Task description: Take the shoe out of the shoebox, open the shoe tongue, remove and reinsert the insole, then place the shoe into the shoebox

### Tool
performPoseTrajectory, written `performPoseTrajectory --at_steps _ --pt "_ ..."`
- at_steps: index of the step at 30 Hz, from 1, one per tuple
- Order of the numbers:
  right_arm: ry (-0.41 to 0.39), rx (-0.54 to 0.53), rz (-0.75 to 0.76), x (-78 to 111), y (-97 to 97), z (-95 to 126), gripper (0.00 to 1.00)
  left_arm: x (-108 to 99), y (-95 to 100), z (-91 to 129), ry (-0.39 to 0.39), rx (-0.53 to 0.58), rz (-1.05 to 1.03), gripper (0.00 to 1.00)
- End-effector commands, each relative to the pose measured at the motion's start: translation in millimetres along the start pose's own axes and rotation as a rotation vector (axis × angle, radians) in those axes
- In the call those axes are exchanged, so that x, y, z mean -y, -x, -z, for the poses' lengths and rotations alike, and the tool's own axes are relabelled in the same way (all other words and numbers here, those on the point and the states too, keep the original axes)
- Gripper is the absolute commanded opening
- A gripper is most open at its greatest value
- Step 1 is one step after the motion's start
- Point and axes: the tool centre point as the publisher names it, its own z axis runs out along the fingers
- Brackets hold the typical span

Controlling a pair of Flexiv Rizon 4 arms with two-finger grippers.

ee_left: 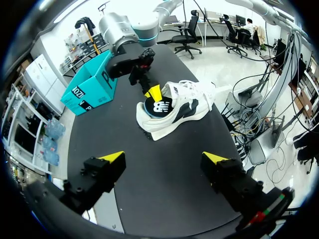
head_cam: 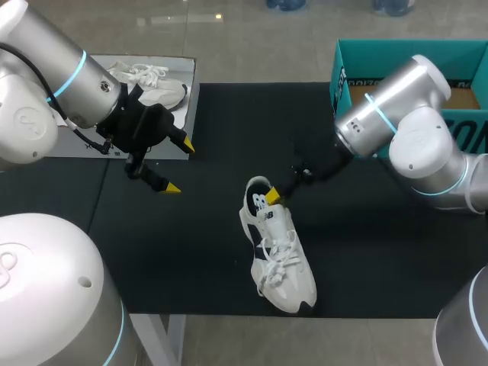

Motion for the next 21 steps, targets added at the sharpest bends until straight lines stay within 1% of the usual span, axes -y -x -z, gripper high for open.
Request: performPoseTrajectory --at_steps 1,6,10,11,12,14,15,16,17,21 --pt "0.009 -0.018 -0.017 9.7 0.3 -13 0.00 0 0.6 0 0.003 -0.002 0.000 1.00" --pt "-0.002 -0.032 -0.048 18.5 3.1 -23 0.00 0 0.6 0 0.003 -0.002 0.000 1.00" --pt "-0.004 -0.027 -0.050 15.8 2.3 -21 0.00 0 0.6 0 0.003 -0.002 0.000 1.00" --pt "0.001 -0.019 -0.047 13.5 2.5 -17 0.05 0 0.6 0 0.003 -0.002 0.000 1.00" --pt "0.004 -0.010 -0.042 11.1 1.9 -14 0.20 0 0.6 0 0.003 -0.002 0.000 1.00" --pt "0.010 0.005 -0.034 6.7 2.5 -7 0.44 0 0.6 0 0.003 -0.002 0.000 1.00" --pt "0.012 0.015 -0.028 4.3 2.3 -4 0.65 0 0.6 0 0.003 -0.002 0.000 1.00" --pt "0.012 0.024 -0.022 2.0 1.6 -1 0.92 0 0.6 0 0.003 -0.002 0.000 1.00" --pt "0.013 0.032 -0.018 -0.3 1.3 2 1.00 0 0.6 0 0.003 -0.002 0.000 1.00" --pt "0.024 0.055 -0.002 -8.5 -0.6 13 1.00 0 0.6 0 0.003 -0.002 0.000 1.00"
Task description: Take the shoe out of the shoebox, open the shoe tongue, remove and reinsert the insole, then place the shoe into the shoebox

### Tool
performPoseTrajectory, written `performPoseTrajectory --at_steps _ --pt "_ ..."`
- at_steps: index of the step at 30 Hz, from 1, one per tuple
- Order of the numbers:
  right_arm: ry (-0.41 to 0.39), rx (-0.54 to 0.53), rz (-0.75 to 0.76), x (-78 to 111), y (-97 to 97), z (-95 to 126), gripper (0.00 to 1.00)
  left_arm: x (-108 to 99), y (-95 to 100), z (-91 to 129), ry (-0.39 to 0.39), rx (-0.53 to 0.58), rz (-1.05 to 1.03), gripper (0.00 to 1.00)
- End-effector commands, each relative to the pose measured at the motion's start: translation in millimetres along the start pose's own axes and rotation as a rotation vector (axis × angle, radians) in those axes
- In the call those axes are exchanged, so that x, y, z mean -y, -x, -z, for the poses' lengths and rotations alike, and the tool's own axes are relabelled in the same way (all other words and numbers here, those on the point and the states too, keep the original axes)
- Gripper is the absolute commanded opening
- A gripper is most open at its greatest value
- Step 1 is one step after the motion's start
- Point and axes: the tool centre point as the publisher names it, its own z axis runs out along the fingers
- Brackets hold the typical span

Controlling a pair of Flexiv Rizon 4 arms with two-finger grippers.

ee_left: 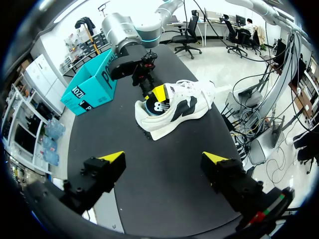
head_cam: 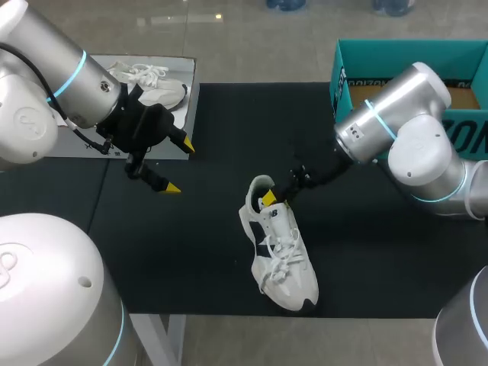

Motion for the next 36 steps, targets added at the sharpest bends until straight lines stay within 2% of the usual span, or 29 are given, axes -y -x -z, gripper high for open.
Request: performPoseTrajectory --at_steps 1,7,10,15,20,35,36 --pt "0.006 0.030 0.007 -6.1 -5.2 13 1.00 0 0.6 0 0.003 -0.002 0.000 1.00" --pt "0.028 0.063 0.042 -18.1 -14.0 25 1.00 0 0.6 0 0.003 -0.002 0.000 1.00" --pt "0.032 0.103 0.011 -19.2 -16.7 31 1.00 0 0.6 0 0.003 -0.002 0.000 1.00" --pt "0.016 0.190 -0.135 -13.4 -18.6 39 1.00 0 0.6 0 0.003 -0.002 0.000 1.00" --pt "-0.066 0.233 -0.305 -11.5 -21.3 35 1.00 0 0.6 0 0.003 -0.002 0.000 1.00" --pt "-0.066 0.233 -0.305 -11.5 -21.3 35 1.00 0 0.6 0 0.003 -0.002 0.000 1.00" --pt "-0.085 0.263 -0.312 -13.8 -25.4 41 1.00 0 0.6 0 0.003 -0.002 0.000 1.00"
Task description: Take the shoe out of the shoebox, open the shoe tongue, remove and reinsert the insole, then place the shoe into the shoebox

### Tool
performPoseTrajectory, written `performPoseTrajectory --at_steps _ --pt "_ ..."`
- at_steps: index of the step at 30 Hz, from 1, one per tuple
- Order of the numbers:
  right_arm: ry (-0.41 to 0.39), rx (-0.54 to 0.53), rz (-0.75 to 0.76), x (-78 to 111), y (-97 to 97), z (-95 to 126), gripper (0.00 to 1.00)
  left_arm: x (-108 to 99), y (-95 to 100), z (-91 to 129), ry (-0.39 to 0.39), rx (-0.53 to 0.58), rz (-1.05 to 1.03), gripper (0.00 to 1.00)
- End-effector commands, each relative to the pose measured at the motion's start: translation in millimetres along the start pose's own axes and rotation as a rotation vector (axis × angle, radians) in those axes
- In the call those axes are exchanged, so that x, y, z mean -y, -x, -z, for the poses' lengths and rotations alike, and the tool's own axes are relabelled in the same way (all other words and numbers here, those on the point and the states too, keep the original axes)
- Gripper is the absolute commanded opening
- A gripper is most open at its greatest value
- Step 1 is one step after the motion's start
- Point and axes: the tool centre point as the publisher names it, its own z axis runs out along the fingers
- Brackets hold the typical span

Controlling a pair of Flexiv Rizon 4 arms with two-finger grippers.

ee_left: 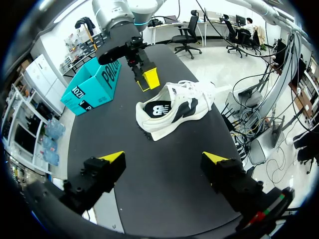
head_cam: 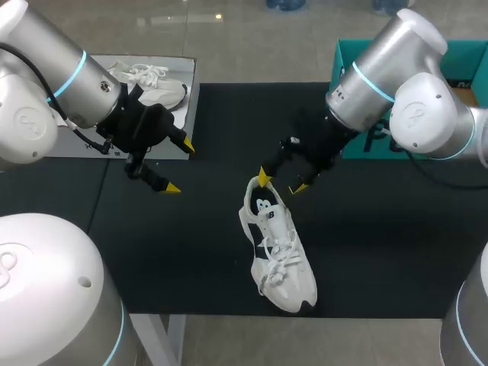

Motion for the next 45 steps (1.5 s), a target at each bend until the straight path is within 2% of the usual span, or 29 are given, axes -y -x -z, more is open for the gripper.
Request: performPoseTrajectory --at_steps 1,7,14,15,17,28,32,45 --pt "-0.014 0.064 -0.023 -0.8 -6.8 11 1.00 0 0.6 0 0.003 -0.002 0.000 1.00" --pt "-0.067 0.231 -0.106 -3.3 -21.6 16 1.00 0 0.6 0 0.003 -0.002 0.000 1.00" --pt "-0.114 0.301 -0.101 -11.5 -27.4 -3 1.00 0 0.6 0 0.003 -0.002 0.000 1.00" --pt "-0.118 0.304 -0.094 -12.4 -27.7 -7 0.81 0 0.6 0 0.003 -0.002 0.000 1.00" --pt "-0.118 0.304 -0.092 -12.8 -26.8 -12 0.00 0 0.6 0 0.003 -0.002 0.000 1.00" --pt "-0.064 0.375 -0.130 -3.3 -21.5 -31 0.00 0 0.6 0 0.003 -0.002 0.000 1.00" --pt "-0.070 0.396 -0.130 2.8 -19.6 -37 0.00 0 0.6 0 0.003 -0.002 0.000 1.00" --pt "-0.073 0.444 -0.148 7.6 5.3 -63 0.00 0 0.6 0 0.003 -0.002 0.000 1.00"
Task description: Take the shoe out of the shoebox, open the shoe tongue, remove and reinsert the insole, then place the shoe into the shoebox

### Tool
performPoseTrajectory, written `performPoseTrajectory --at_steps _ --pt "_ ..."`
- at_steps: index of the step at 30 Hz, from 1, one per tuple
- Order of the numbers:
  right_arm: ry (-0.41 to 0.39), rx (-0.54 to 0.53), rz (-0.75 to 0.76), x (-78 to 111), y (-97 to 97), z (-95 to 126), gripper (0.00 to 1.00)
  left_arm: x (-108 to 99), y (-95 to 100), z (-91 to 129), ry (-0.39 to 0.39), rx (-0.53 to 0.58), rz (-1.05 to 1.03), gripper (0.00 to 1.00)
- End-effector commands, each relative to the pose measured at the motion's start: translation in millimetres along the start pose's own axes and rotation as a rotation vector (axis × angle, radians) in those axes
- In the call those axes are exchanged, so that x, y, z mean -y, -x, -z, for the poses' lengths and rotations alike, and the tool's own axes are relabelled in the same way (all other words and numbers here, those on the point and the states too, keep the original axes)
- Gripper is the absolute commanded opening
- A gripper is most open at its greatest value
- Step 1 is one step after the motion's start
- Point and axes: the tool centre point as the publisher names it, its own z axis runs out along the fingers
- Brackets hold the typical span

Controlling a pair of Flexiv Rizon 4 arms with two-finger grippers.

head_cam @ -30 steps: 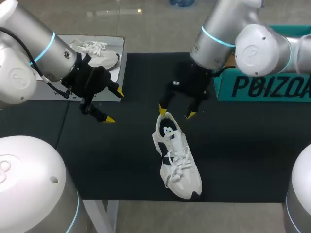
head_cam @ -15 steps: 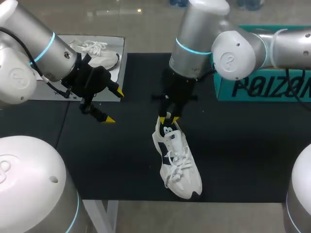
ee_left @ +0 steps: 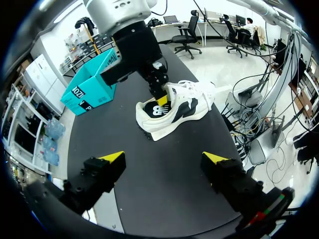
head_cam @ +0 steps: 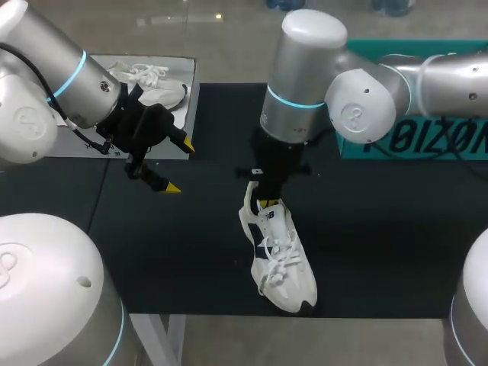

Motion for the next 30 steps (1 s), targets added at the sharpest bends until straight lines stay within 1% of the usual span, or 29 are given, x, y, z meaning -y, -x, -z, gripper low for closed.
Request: performPoseTrajectory --at_steps 1,6,9,15,20,23,30 --pt "0.000 0.007 -0.012 -6.6 1.1 -17 0.00 0 0.7 0 0.003 -0.002 0.000 1.00" --pt "-0.008 0.008 -0.020 -13.5 6.0 -33 0.00 0 0.7 0 0.003 -0.002 0.000 1.00" --pt "-0.022 -0.006 -0.021 -14.4 5.6 -43 0.00 0 0.7 0 0.003 -0.002 0.000 1.00" --pt "-0.072 -0.049 -0.011 -11.4 2.8 -69 0.00 0 0.7 0 0.003 -0.002 0.000 1.00" --pt "-0.090 -0.062 -0.014 -8.1 3.5 -79 0.00 0 0.7 0 0.003 -0.002 0.000 1.00" --pt "-0.082 -0.060 -0.021 -4.2 4.3 -74 0.00 0 0.7 0 0.003 -0.002 0.000 1.00" --pt "-0.046 -0.018 -0.025 4.6 5.1 -43 0.00 0 0.7 0 0.003 -0.002 0.000 1.00"
